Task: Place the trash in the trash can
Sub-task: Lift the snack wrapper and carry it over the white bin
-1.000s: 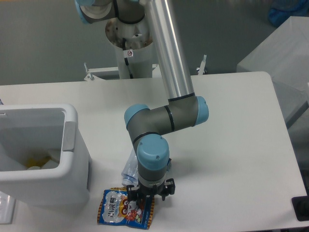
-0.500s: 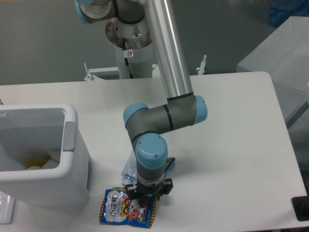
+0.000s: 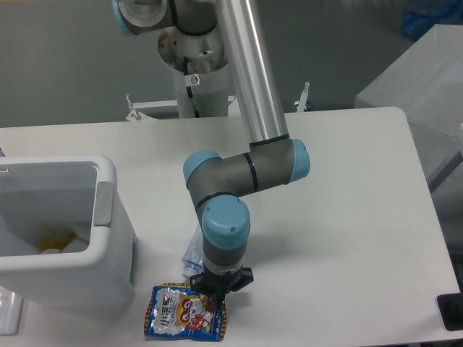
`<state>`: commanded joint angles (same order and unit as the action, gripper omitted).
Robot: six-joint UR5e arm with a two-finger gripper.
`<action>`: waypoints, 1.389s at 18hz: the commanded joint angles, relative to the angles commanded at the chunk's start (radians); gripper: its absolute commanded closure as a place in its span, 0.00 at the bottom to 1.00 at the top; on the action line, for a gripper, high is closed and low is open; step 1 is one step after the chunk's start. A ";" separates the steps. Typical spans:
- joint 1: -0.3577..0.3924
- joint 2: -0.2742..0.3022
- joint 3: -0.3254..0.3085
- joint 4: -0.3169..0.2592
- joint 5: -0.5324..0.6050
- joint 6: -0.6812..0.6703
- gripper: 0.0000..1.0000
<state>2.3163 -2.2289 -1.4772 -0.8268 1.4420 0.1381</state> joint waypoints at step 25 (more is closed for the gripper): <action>0.123 0.457 0.193 0.003 -0.340 -0.012 1.00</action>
<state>2.4391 -1.7720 -1.2839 -0.8238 1.1015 0.1257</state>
